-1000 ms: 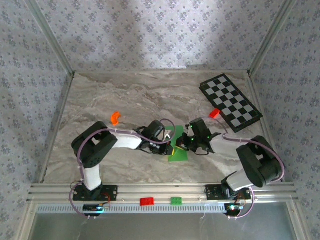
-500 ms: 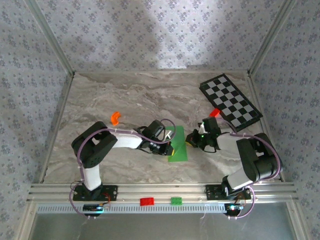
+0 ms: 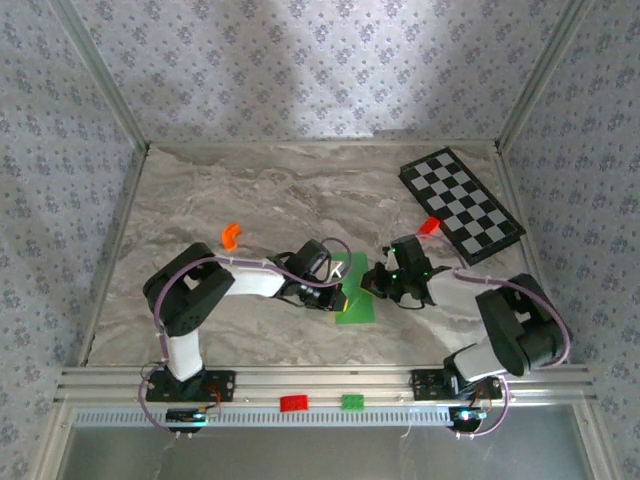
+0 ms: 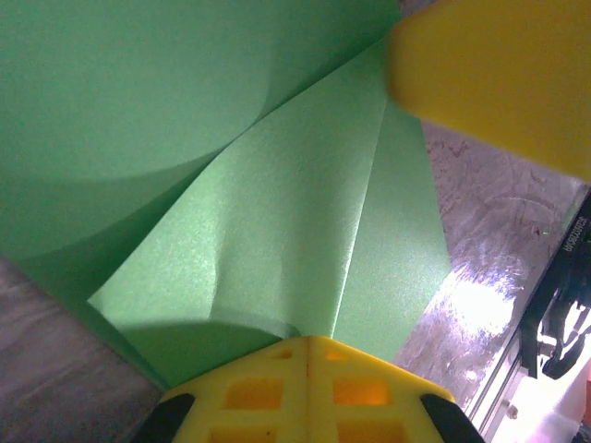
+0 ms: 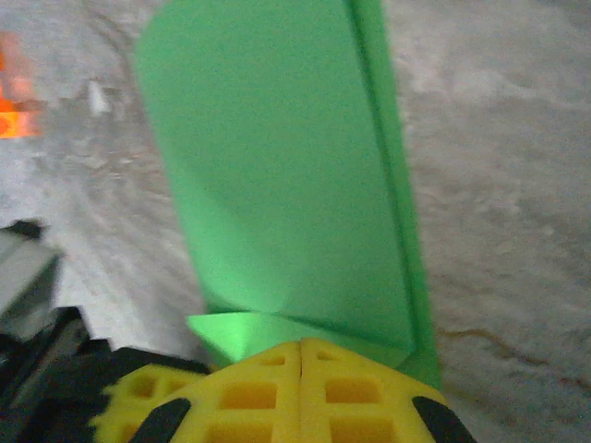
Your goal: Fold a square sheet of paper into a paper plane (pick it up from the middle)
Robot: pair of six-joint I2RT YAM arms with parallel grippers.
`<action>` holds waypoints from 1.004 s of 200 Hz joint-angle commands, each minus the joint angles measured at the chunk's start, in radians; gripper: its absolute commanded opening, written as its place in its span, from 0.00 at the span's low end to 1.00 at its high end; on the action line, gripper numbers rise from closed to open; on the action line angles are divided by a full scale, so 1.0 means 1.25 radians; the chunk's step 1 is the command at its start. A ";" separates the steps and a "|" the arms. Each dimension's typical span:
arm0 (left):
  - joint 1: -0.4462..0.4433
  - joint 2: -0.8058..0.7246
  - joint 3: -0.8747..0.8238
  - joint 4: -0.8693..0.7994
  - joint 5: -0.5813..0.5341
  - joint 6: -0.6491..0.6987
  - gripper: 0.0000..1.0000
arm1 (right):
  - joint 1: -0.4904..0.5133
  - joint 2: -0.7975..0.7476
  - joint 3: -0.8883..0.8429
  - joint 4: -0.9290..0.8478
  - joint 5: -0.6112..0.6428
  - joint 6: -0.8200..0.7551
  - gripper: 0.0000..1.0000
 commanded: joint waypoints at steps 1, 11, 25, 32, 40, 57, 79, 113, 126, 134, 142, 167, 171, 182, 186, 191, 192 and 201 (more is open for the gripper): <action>-0.006 0.000 -0.006 -0.104 -0.037 0.019 0.00 | -0.003 0.051 -0.015 0.011 0.002 0.017 0.03; -0.006 -0.007 -0.001 -0.107 -0.039 0.017 0.00 | -0.010 0.063 -0.024 0.011 0.003 0.018 0.02; -0.005 -0.024 0.005 -0.109 -0.041 0.013 0.00 | -0.018 0.073 -0.034 0.003 0.006 0.018 0.01; -0.005 -0.035 0.012 -0.112 -0.044 0.010 0.00 | -0.019 0.075 -0.038 0.001 0.007 0.016 0.01; -0.005 -0.047 0.019 -0.111 -0.049 0.006 0.01 | -0.019 0.078 -0.040 0.001 0.005 0.013 0.01; -0.005 -0.062 0.046 -0.106 -0.051 -0.007 0.02 | -0.018 0.081 -0.041 0.003 0.003 0.013 0.01; -0.007 -0.056 0.068 -0.051 -0.032 -0.035 0.02 | -0.018 0.084 -0.036 0.002 0.003 0.013 0.01; -0.013 0.002 0.110 -0.013 0.010 -0.051 0.02 | -0.019 0.082 -0.032 -0.005 0.002 0.011 0.01; -0.017 0.030 0.127 -0.013 0.021 -0.051 0.02 | -0.019 0.081 -0.034 -0.008 0.005 0.010 0.01; -0.018 0.045 0.133 -0.015 0.023 -0.050 0.02 | -0.019 0.081 -0.034 -0.010 0.005 0.009 0.01; -0.019 0.059 0.135 -0.014 0.018 -0.051 0.02 | -0.019 0.080 -0.034 -0.012 0.006 0.008 0.01; -0.020 0.087 0.119 -0.016 0.002 -0.057 0.02 | -0.021 0.079 -0.037 -0.016 0.007 0.006 0.01; -0.020 0.087 0.111 -0.008 0.002 -0.061 0.02 | -0.021 0.079 -0.037 -0.018 0.007 0.004 0.01; -0.020 0.087 0.089 0.009 0.006 -0.071 0.02 | -0.022 0.079 -0.037 -0.022 0.007 0.001 0.01; -0.021 0.085 0.083 0.012 0.006 -0.073 0.02 | -0.023 0.079 -0.037 -0.023 0.007 0.000 0.01; -0.022 0.082 0.075 0.014 0.007 -0.074 0.02 | -0.023 0.077 -0.037 -0.025 0.008 -0.001 0.01; -0.022 0.082 0.073 0.015 0.007 -0.074 0.02 | -0.023 0.078 -0.037 -0.026 0.008 -0.001 0.01; -0.023 0.076 0.058 0.020 0.009 -0.076 0.02 | -0.025 0.077 -0.036 -0.032 0.010 -0.005 0.01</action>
